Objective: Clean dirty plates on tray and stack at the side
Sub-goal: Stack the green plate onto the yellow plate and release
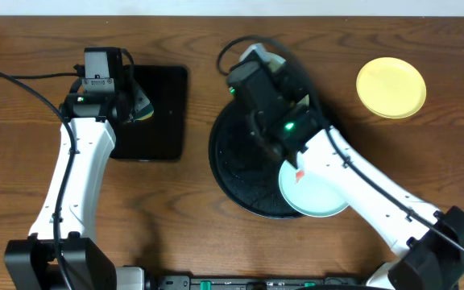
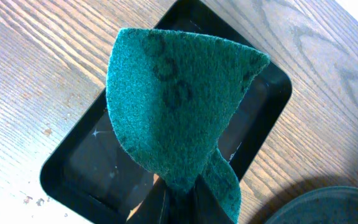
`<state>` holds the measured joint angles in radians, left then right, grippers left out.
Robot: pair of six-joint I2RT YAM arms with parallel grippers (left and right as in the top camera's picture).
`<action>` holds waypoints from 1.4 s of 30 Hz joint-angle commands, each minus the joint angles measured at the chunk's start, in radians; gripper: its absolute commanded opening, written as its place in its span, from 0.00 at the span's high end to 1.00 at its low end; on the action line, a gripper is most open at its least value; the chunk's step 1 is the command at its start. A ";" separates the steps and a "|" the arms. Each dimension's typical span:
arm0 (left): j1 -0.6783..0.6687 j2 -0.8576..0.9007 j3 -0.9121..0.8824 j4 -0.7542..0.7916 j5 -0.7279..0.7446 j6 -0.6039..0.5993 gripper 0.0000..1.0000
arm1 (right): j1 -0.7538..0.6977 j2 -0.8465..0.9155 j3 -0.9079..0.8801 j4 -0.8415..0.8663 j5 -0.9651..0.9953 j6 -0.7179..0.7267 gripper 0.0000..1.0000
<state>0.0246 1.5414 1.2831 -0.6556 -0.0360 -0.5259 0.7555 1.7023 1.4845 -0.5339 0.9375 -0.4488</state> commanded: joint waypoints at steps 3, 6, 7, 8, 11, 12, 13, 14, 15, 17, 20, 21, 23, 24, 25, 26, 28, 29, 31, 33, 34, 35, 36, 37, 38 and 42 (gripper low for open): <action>0.003 0.002 -0.010 -0.002 -0.014 0.010 0.92 | 0.068 -0.002 0.007 0.046 0.168 -0.165 0.99; 0.003 0.003 -0.010 -0.002 -0.014 0.009 0.92 | 0.097 -0.002 0.007 0.063 0.201 -0.205 0.99; 0.003 0.003 -0.010 -0.002 -0.014 0.009 0.92 | 0.103 -0.002 0.007 0.066 0.210 -0.208 0.99; 0.003 0.004 -0.010 -0.002 -0.013 0.009 0.92 | 0.106 -0.002 0.007 0.071 0.215 -0.208 0.99; 0.003 0.010 -0.010 -0.002 -0.014 0.009 0.92 | 0.107 -0.002 0.007 0.073 0.214 -0.203 0.99; 0.003 0.013 -0.010 -0.002 -0.013 0.009 0.92 | 0.105 -0.002 0.007 0.074 0.214 -0.202 0.99; 0.003 0.015 -0.010 -0.002 -0.013 0.009 0.92 | 0.101 -0.002 0.007 0.074 0.214 -0.200 0.99; 0.003 0.019 -0.010 -0.002 -0.013 0.009 0.93 | 0.097 -0.002 0.007 0.074 0.214 -0.194 0.99; 0.003 0.021 -0.010 -0.002 -0.013 0.009 0.92 | 0.092 -0.002 0.007 0.074 0.214 -0.188 0.99; 0.003 0.026 -0.010 -0.002 -0.013 0.009 0.92 | 0.080 -0.002 0.007 0.074 0.213 -0.157 0.99; 0.003 0.027 -0.010 -0.003 -0.013 0.009 0.92 | 0.036 -0.002 0.007 0.065 0.145 -0.020 0.99; 0.003 0.027 -0.010 -0.003 -0.013 0.009 0.92 | 0.012 -0.002 0.007 0.058 0.100 0.026 0.99; 0.003 0.027 -0.010 -0.003 -0.013 0.009 0.92 | -0.059 -0.002 0.007 0.043 -0.002 0.129 0.99; 0.003 0.027 -0.010 -0.003 -0.013 0.009 0.92 | -0.100 -0.002 0.007 0.037 -0.041 0.183 0.99; 0.003 0.027 -0.010 -0.004 -0.013 0.010 0.92 | -0.145 -0.002 0.007 0.032 -0.076 0.241 0.99; 0.003 0.027 -0.010 -0.005 -0.013 0.010 0.92 | -0.201 -0.003 0.007 0.024 -0.117 0.319 0.99; 0.003 0.027 -0.010 -0.007 -0.013 0.010 0.92 | -0.309 -0.003 0.007 0.004 -0.208 0.464 0.99; 0.003 0.027 -0.010 -0.007 -0.013 0.009 0.92 | -0.366 -0.003 0.007 -0.009 -0.270 0.532 0.99; 0.003 0.027 -0.010 -0.006 -0.013 0.009 0.92 | -0.500 -0.002 0.007 -0.039 -0.440 0.658 0.99; 0.003 0.027 -0.010 -0.006 -0.013 0.009 0.92 | -0.631 0.002 0.005 -0.053 -0.629 0.739 0.99; 0.003 0.027 -0.010 -0.006 -0.013 0.009 0.92 | -0.704 0.007 0.003 -0.054 -0.738 0.765 0.99; 0.003 0.027 -0.010 -0.006 -0.013 0.009 0.92 | -0.755 0.013 0.002 -0.053 -0.812 0.779 0.99; 0.003 0.027 -0.010 -0.006 -0.013 0.009 0.92 | -0.820 0.025 0.001 -0.053 -0.897 0.799 0.99; 0.003 0.027 -0.010 -0.006 -0.013 0.009 0.92 | -0.870 0.038 0.000 -0.053 -0.948 0.820 0.99; 0.003 0.027 -0.010 -0.006 -0.013 0.009 0.92 | -0.914 0.053 0.000 -0.054 -0.983 0.843 0.99; 0.003 0.027 -0.010 -0.006 -0.013 0.009 0.92 | -1.036 0.137 -0.001 -0.065 -1.011 0.953 0.99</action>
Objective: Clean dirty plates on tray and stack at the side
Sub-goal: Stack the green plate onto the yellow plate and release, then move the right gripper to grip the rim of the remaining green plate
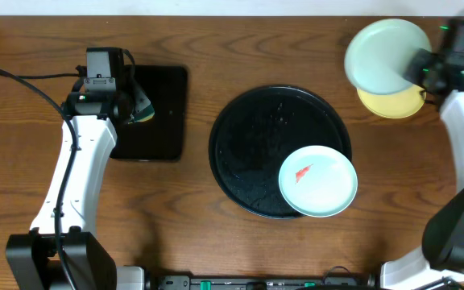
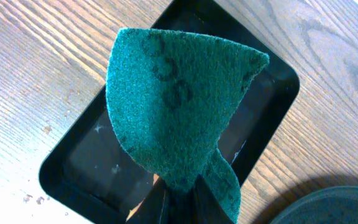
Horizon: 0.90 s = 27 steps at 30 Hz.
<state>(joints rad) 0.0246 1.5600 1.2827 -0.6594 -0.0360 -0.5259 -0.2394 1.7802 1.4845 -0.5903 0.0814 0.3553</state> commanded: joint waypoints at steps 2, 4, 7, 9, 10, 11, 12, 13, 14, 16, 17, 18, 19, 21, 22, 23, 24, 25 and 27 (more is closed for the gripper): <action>0.003 0.008 -0.009 -0.002 -0.013 0.009 0.92 | -0.069 0.106 -0.001 -0.009 -0.164 0.162 0.99; 0.003 0.008 -0.009 -0.002 -0.013 0.009 0.92 | -0.084 0.154 -0.001 -0.002 -0.165 0.164 0.99; 0.003 0.008 -0.009 -0.003 -0.013 0.009 0.92 | -0.092 0.204 -0.001 0.024 -0.164 0.164 0.91; 0.003 0.008 -0.009 -0.003 -0.013 0.009 0.92 | -0.094 0.218 -0.001 0.034 -0.161 0.164 0.80; 0.003 0.008 -0.009 -0.003 -0.013 0.009 0.92 | -0.095 0.218 -0.001 0.035 -0.161 0.164 0.72; 0.003 0.008 -0.009 -0.003 -0.013 0.009 0.92 | -0.095 0.217 0.000 0.039 -0.161 0.164 0.62; 0.003 0.008 -0.009 -0.003 -0.013 0.009 0.92 | -0.095 0.208 0.000 0.040 -0.162 0.164 0.58; 0.003 0.008 -0.009 -0.003 -0.013 0.009 0.92 | -0.095 0.199 0.000 0.037 -0.162 0.163 0.58; 0.003 0.008 -0.009 -0.002 -0.013 0.009 0.92 | -0.095 0.184 0.000 0.031 -0.163 0.163 0.59; 0.003 0.008 -0.009 -0.002 -0.013 0.009 0.92 | -0.095 0.151 0.000 0.010 -0.166 0.160 0.59; 0.003 0.008 -0.009 -0.002 -0.013 0.009 0.92 | -0.095 0.124 0.000 -0.008 -0.175 0.159 0.57; 0.003 0.008 -0.009 -0.002 -0.013 0.009 0.92 | -0.094 0.094 0.000 -0.028 -0.200 0.146 0.56; 0.003 0.008 -0.009 -0.002 -0.013 0.009 0.92 | -0.093 0.067 0.000 -0.044 -0.238 0.124 0.52; 0.003 0.008 -0.009 -0.002 -0.013 0.009 0.92 | -0.089 0.010 0.000 -0.081 -0.333 0.070 0.45; 0.003 0.008 -0.009 -0.002 -0.013 0.009 0.92 | -0.085 -0.017 0.000 -0.104 -0.378 0.045 0.42; 0.003 0.008 -0.009 -0.002 -0.013 0.009 0.92 | -0.077 -0.045 0.000 -0.134 -0.428 0.019 0.39; 0.003 0.008 -0.009 -0.002 -0.013 0.009 0.92 | -0.067 -0.064 0.000 -0.163 -0.462 0.006 0.32; 0.003 0.008 -0.009 0.001 -0.013 0.009 0.92 | -0.055 -0.081 0.000 -0.196 -0.480 0.006 0.30; 0.003 0.008 -0.009 0.002 -0.013 0.009 0.92 | -0.017 -0.099 0.000 -0.283 -0.478 0.006 0.31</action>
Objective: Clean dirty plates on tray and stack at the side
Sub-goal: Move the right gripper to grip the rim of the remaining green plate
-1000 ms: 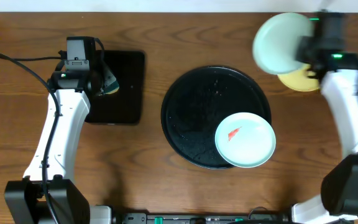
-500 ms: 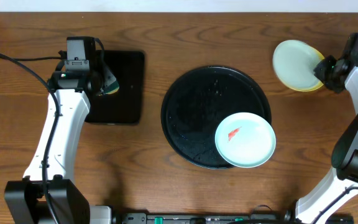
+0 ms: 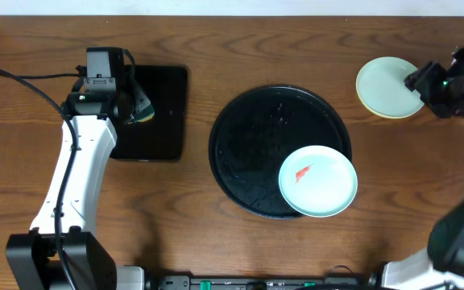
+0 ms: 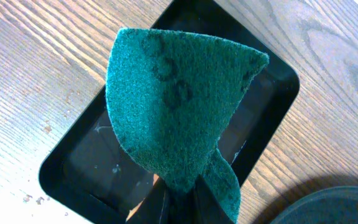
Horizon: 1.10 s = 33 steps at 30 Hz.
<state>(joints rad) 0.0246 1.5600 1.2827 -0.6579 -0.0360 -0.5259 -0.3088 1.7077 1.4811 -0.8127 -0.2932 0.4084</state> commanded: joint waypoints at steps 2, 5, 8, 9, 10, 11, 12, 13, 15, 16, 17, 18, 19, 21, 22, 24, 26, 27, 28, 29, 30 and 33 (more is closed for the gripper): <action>0.003 0.008 -0.009 0.000 -0.013 0.009 0.92 | 0.101 -0.026 0.002 -0.138 -0.076 -0.046 0.32; 0.003 0.008 -0.009 -0.001 -0.013 0.009 0.92 | 0.190 -0.012 -0.016 -0.208 -0.016 -0.047 0.32; 0.003 0.008 -0.009 0.000 -0.013 0.009 0.92 | 0.286 -0.003 -0.047 -0.221 0.116 -0.137 0.27; 0.003 0.008 -0.009 0.000 -0.013 0.009 0.92 | 0.320 -0.002 -0.062 -0.213 0.173 -0.186 0.21; 0.003 0.008 -0.009 0.000 -0.013 0.009 0.92 | 0.347 -0.001 -0.075 -0.203 0.217 -0.225 0.16; 0.003 0.008 -0.009 0.000 -0.013 0.009 0.92 | 0.372 -0.001 -0.088 -0.187 0.248 -0.266 0.11; 0.003 0.008 -0.009 0.000 -0.013 0.009 0.92 | 0.394 -0.001 -0.100 -0.168 0.267 -0.311 0.08; 0.003 0.008 -0.009 0.000 -0.013 0.009 0.92 | 0.418 -0.001 -0.114 -0.144 0.270 -0.371 0.06; 0.003 0.008 -0.009 0.000 -0.013 0.009 0.92 | 0.456 0.000 -0.133 -0.113 0.275 -0.431 0.05; 0.003 0.008 -0.009 -0.001 -0.013 0.009 0.92 | 0.470 0.001 -0.138 -0.109 0.284 -0.404 0.05; 0.003 0.008 -0.009 -0.003 -0.013 0.009 0.92 | 0.482 0.002 -0.141 -0.113 0.298 -0.347 0.09; 0.003 0.008 -0.009 -0.008 -0.013 0.009 0.92 | 0.492 0.002 -0.142 -0.131 0.324 -0.269 0.15; 0.003 0.008 -0.009 -0.013 -0.013 0.009 0.92 | 0.498 0.002 -0.142 -0.151 0.349 -0.197 0.21; 0.003 0.008 -0.009 -0.018 -0.013 0.009 0.92 | 0.500 0.002 -0.142 -0.206 0.368 -0.058 0.16; 0.003 0.008 -0.009 -0.016 -0.013 0.009 0.92 | 0.500 0.002 -0.142 -0.240 0.368 -0.004 0.09; 0.003 0.008 -0.009 -0.014 -0.013 0.009 0.92 | 0.500 0.001 -0.142 -0.327 0.380 0.103 0.01; 0.003 0.008 -0.009 -0.012 -0.013 0.009 0.92 | 0.500 -0.004 -0.142 -0.409 0.393 0.209 0.01; 0.003 0.008 -0.009 -0.011 -0.013 0.009 0.92 | 0.504 -0.014 -0.142 -0.449 0.394 0.244 0.01; 0.003 0.008 -0.009 -0.010 -0.013 0.009 0.92 | 0.507 -0.024 -0.142 -0.484 0.394 0.273 0.01; 0.003 0.008 -0.009 -0.010 -0.013 0.009 0.92 | 0.513 -0.038 -0.142 -0.516 0.389 0.303 0.01; 0.003 0.008 -0.009 -0.011 -0.013 0.009 0.92 | 0.522 -0.053 -0.143 -0.542 0.389 0.333 0.01; 0.003 0.008 -0.009 -0.008 -0.013 0.009 0.92 | 0.560 -0.106 -0.158 -0.599 0.389 0.447 0.01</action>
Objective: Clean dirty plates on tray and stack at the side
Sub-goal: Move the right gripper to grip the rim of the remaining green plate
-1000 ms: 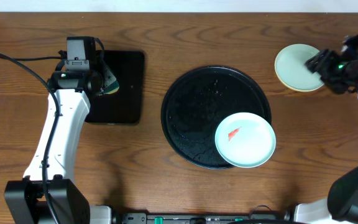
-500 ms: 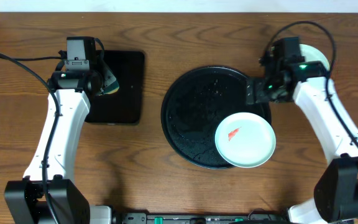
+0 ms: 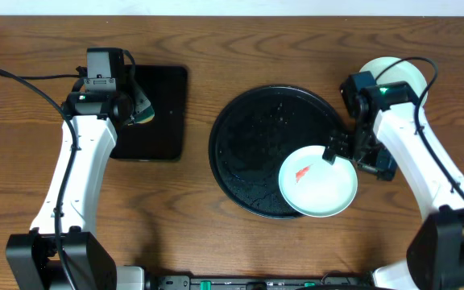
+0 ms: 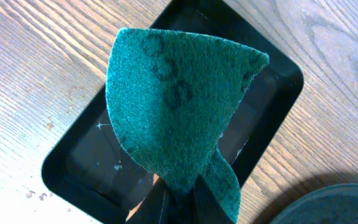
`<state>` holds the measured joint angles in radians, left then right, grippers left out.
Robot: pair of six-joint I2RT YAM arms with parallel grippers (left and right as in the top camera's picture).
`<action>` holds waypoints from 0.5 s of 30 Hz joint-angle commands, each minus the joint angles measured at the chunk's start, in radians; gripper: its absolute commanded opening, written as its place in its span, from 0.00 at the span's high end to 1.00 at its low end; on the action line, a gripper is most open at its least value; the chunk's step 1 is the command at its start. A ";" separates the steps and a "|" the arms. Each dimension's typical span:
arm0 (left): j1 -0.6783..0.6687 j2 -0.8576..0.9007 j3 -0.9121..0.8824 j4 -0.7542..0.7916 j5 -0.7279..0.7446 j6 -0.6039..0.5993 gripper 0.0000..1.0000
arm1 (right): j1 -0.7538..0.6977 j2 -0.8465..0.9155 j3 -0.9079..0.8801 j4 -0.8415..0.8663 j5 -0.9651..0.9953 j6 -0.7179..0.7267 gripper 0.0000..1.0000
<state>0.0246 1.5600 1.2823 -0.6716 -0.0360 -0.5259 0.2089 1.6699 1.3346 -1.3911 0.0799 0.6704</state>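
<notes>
A pale green plate [image 3: 316, 187] with a red smear [image 3: 303, 173] lies at the front right of the round black tray [image 3: 252, 153]. My right gripper [image 3: 337, 153] is at that plate's far right rim and looks open. At the back right a clean pale green plate [image 3: 397, 72] rests on a yellow one, partly hidden by the right arm. My left gripper [image 4: 179, 200] is shut on a green scouring pad [image 4: 173, 106], held above the small black rectangular tray [image 4: 278, 106]. From overhead the pad [image 3: 141, 109] shows beside the left wrist.
The small black rectangular tray [image 3: 155, 121] lies at the back left, under the left gripper. The right arm reaches from the front right corner across the table's right side. Bare wooden table [image 3: 192, 225] lies in front of both trays.
My right gripper has left the plate stack at the back right and now sits at the rim of the smeared plate on the round tray. The left gripper and pad have not moved.
First my right arm was over the round tray beside the smeared plate. Then it held a pale green plate over the yellow plate at the back right. That plate then lay on the yellow one. Now the right gripper is back at the smeared plate.
</notes>
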 commanded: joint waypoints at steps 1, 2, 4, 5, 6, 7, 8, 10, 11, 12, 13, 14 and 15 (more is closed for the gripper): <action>0.003 0.008 -0.009 0.008 -0.013 0.009 0.92 | 0.053 -0.083 -0.021 -0.028 0.016 0.219 0.01; 0.003 0.008 -0.009 0.013 -0.013 0.009 0.92 | 0.073 -0.103 -0.041 -0.034 0.016 0.277 0.01; 0.003 0.008 -0.009 0.018 -0.013 0.009 0.92 | 0.098 -0.126 -0.079 -0.032 0.016 0.355 0.01; 0.003 0.008 -0.009 0.019 -0.013 0.009 0.92 | 0.112 -0.135 -0.103 -0.030 0.016 0.397 0.01; 0.003 0.008 -0.009 0.021 -0.013 0.009 0.92 | 0.127 -0.142 -0.132 -0.027 0.016 0.448 0.04; 0.003 0.008 -0.009 0.021 -0.013 0.009 0.92 | 0.138 -0.143 -0.157 -0.024 0.016 0.488 0.07; 0.003 0.008 -0.009 0.022 -0.013 0.009 0.92 | 0.148 -0.143 -0.180 -0.023 0.014 0.527 0.07; 0.003 0.008 -0.009 0.022 -0.013 0.009 0.92 | 0.160 -0.143 -0.235 0.000 -0.002 0.581 0.07; 0.003 0.008 -0.009 0.022 -0.013 0.009 0.92 | 0.161 -0.143 -0.259 0.022 -0.007 0.591 0.06; 0.003 0.008 -0.009 0.021 -0.013 0.009 0.92 | 0.161 -0.143 -0.282 0.050 -0.010 0.589 0.06; 0.003 0.008 -0.009 0.021 -0.013 0.009 0.92 | 0.161 -0.143 -0.307 0.083 -0.010 0.589 0.06; 0.003 0.008 -0.009 0.021 -0.013 0.009 0.92 | 0.161 -0.143 -0.327 0.113 -0.010 0.589 0.06; 0.003 0.008 -0.009 0.021 -0.013 0.009 0.92 | 0.161 -0.143 -0.344 0.139 -0.008 0.589 0.06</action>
<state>0.0246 1.5600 1.2823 -0.6506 -0.0360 -0.5259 0.3546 1.5307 1.0283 -1.2888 0.0673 1.1828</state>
